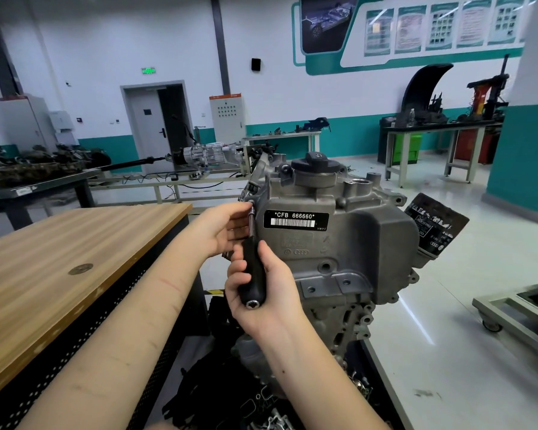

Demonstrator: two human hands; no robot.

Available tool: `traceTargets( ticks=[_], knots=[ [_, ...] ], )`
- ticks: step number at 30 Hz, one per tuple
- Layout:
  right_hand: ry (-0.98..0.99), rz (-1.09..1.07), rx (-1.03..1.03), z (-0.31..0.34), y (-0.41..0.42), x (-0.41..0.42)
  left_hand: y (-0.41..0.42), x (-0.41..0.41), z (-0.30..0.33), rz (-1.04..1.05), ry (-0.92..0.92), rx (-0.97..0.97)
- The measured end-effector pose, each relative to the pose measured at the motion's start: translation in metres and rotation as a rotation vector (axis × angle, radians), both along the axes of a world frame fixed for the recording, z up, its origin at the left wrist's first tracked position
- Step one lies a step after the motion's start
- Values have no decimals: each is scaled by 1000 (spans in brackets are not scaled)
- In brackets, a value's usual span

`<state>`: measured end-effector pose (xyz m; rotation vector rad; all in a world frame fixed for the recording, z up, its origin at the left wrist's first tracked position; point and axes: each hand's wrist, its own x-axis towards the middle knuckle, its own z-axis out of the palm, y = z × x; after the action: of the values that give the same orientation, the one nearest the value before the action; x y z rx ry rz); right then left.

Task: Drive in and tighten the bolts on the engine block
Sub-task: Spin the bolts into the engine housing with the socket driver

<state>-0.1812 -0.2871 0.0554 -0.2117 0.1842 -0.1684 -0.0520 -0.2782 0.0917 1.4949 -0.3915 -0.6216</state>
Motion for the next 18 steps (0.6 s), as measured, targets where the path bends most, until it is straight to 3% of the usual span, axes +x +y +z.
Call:
traceTargets(
  ticks=[4, 18],
  knots=[
    [74, 63, -115, -6, 1, 2, -2, -2, 0, 27, -61, 23],
    [42, 30, -111, -3, 1, -6, -13, -2, 1, 87, -13, 11]
  ],
)
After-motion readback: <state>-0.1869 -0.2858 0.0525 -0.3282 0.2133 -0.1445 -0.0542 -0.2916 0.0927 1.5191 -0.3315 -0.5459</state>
